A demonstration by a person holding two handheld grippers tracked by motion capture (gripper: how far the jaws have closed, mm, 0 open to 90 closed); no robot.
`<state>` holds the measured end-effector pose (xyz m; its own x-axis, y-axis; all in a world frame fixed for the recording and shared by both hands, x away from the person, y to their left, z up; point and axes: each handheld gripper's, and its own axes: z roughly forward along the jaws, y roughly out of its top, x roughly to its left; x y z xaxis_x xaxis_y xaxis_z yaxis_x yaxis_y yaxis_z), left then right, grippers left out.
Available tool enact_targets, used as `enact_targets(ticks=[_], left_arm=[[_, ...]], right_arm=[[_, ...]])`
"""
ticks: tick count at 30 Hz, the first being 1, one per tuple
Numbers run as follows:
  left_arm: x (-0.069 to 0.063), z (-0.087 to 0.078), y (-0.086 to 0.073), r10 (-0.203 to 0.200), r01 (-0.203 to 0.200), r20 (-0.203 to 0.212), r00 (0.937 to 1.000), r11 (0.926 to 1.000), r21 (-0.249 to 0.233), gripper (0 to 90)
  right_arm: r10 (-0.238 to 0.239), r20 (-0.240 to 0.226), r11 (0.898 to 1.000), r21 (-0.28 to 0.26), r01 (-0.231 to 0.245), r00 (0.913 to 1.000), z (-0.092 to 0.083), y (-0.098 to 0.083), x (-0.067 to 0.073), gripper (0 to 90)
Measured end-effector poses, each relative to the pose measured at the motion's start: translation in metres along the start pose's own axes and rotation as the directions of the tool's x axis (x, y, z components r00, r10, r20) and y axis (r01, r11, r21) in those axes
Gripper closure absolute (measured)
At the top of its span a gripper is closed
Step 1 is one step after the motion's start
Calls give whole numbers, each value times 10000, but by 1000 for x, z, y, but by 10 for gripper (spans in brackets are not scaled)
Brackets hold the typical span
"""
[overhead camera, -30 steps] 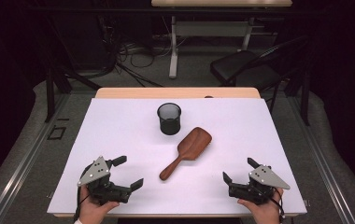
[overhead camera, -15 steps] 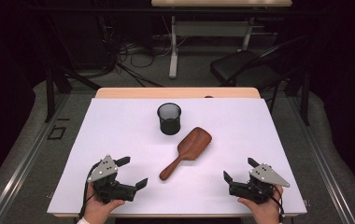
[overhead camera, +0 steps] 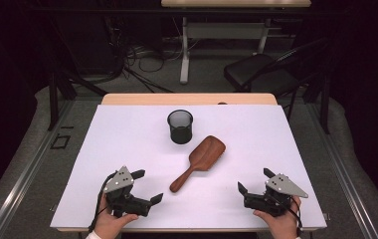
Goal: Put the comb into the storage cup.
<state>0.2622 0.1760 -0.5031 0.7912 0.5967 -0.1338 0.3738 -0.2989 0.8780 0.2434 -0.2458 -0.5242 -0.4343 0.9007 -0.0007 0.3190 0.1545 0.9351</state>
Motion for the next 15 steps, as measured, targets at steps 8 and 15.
enact_targets(ticks=[8, 15], left_arm=[[0, 3, 14, -172, 170, 162, 9997, 9998, 105, 3], [0, 8, 25, -240, 237, 133, 9996, 9994, 240, 4]], right_arm=[[-38, 28, 10000, 26, 38, 10000, 1, 0, 0, 25], [-15, 36, 10000, 51, 14, 10000, 2, 0, 0, 25]])
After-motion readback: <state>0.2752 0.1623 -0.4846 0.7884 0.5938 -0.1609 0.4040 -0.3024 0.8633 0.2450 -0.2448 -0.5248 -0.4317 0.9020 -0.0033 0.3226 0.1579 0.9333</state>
